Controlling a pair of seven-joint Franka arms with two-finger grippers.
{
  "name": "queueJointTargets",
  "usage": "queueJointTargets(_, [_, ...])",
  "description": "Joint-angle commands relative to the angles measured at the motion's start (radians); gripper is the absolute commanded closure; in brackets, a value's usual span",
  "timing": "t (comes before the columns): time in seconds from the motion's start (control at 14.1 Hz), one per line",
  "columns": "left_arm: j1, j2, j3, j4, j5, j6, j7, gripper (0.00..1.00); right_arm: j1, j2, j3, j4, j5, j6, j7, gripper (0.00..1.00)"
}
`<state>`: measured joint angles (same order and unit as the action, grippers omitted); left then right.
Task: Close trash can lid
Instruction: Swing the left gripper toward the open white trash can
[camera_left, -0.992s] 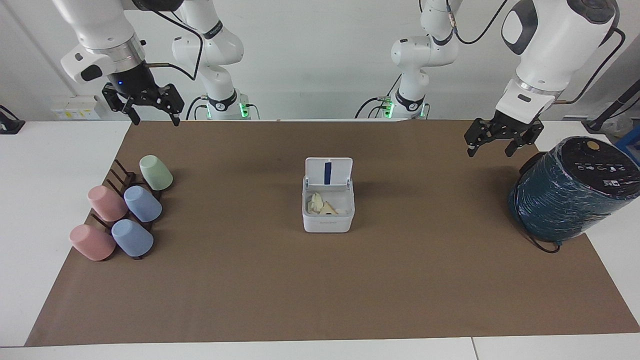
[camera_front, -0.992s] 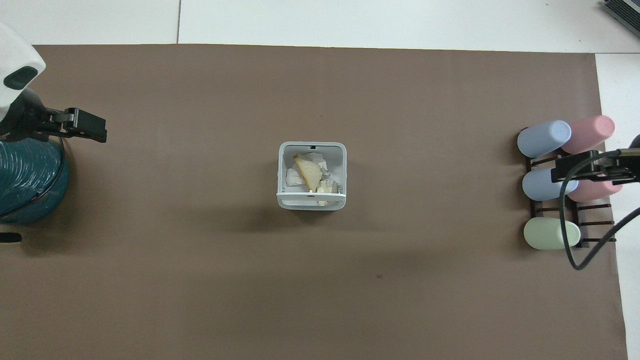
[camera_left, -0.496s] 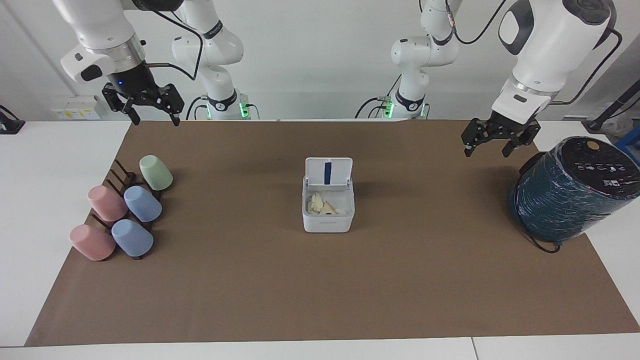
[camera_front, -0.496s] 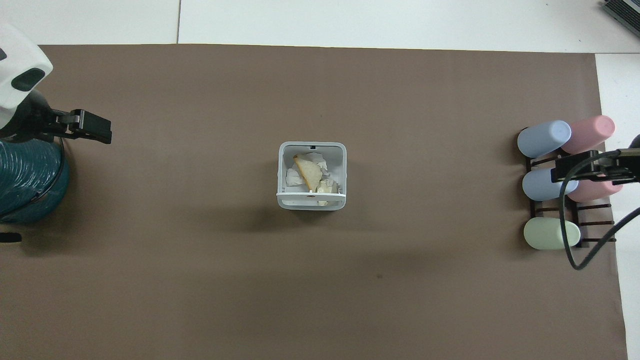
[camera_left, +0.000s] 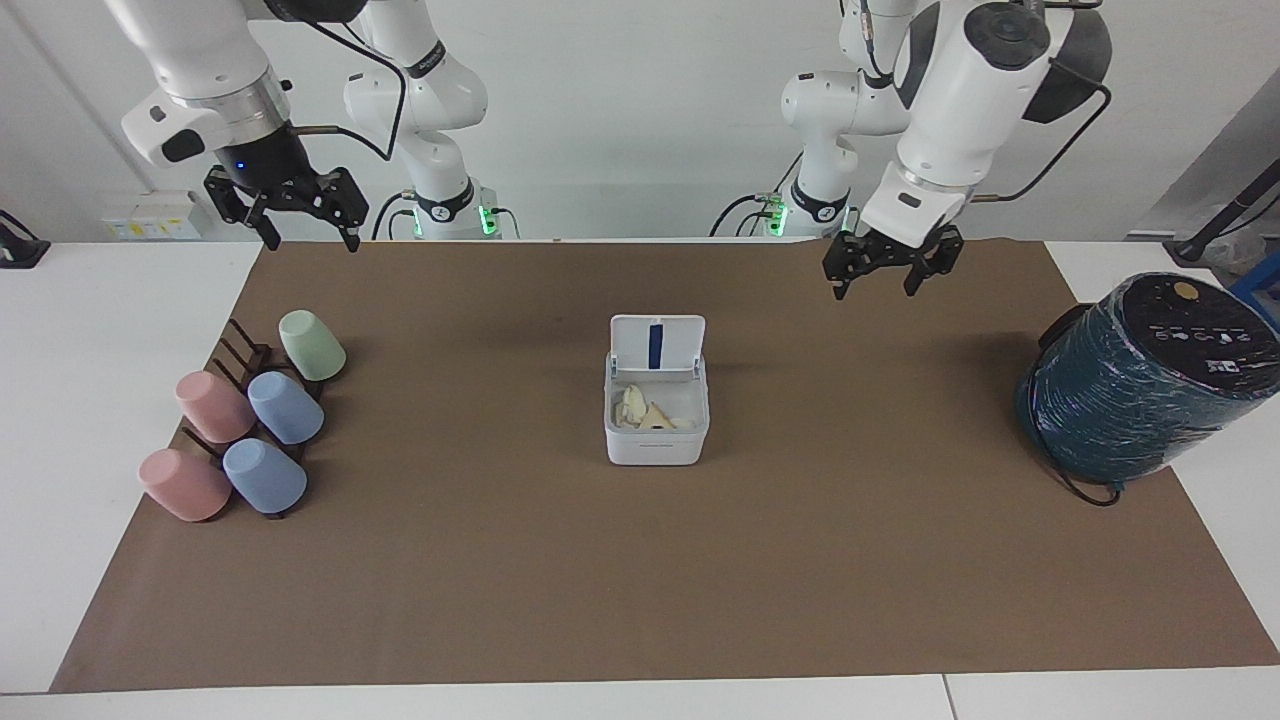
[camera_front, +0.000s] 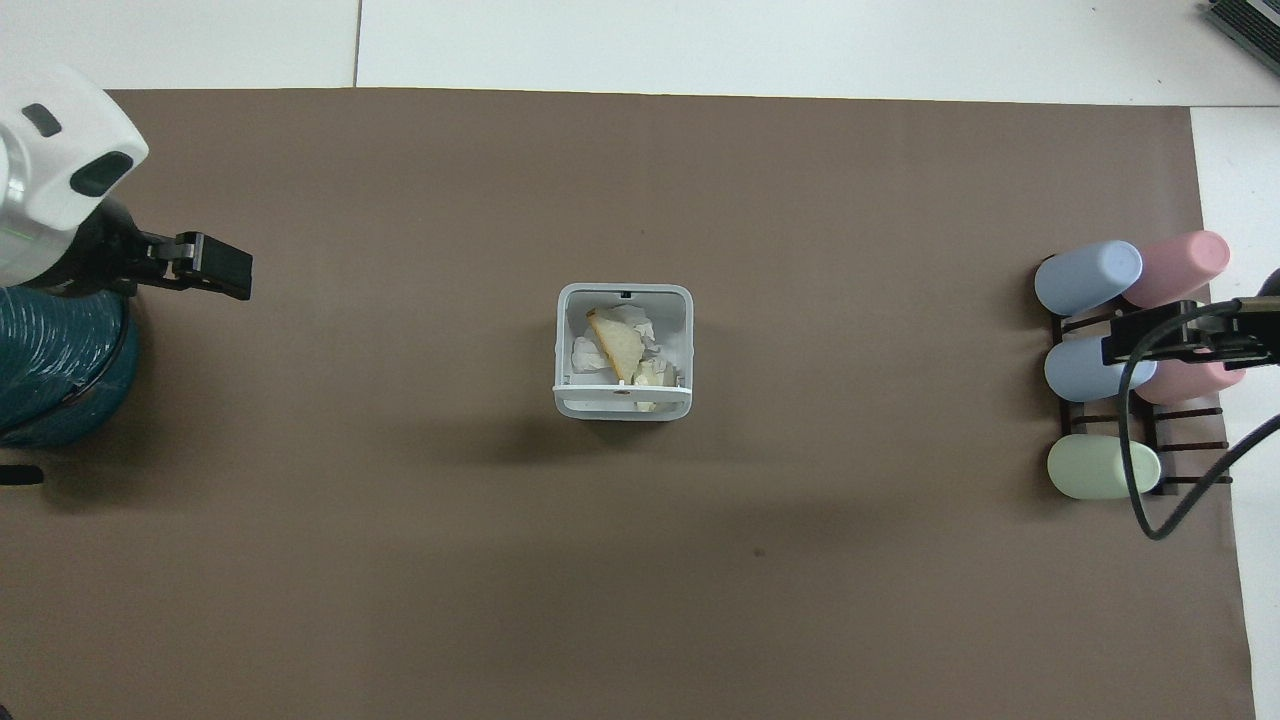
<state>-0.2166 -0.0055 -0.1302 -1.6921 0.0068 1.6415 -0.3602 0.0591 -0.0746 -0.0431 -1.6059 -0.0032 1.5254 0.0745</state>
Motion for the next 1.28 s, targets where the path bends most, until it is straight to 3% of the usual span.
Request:
queueJointTargets(0.0, [-0.073, -0.094, 0.015, -0.154, -0.018, 0.089, -0.161, 0.42, -0.005, -0.020, 0.002, -0.019, 0.019, -0.007, -0.021, 0.00])
queueJointTargets(0.14, [-0.118, -0.120, 0.015, -0.213, -0.039, 0.136, -0.271, 0.71, -0.005, -0.020, 0.002, -0.019, 0.020, -0.007, -0.021, 0.00])
queueJointTargets(0.35, [-0.164, -0.148, 0.015, -0.264, -0.076, 0.156, -0.354, 0.92, -0.005, -0.020, 0.002, -0.019, 0.019, -0.007, -0.021, 0.00])
queueJointTargets(0.78, [-0.282, -0.163, 0.015, -0.377, -0.131, 0.404, -0.670, 0.96, -0.005, -0.020, 0.002, -0.019, 0.019, -0.007, -0.021, 0.00])
queueJointTargets(1.2, [-0.342, -0.094, 0.015, -0.403, -0.131, 0.586, -0.832, 0.96, -0.005, -0.020, 0.002, -0.019, 0.020, -0.007, -0.021, 0.00])
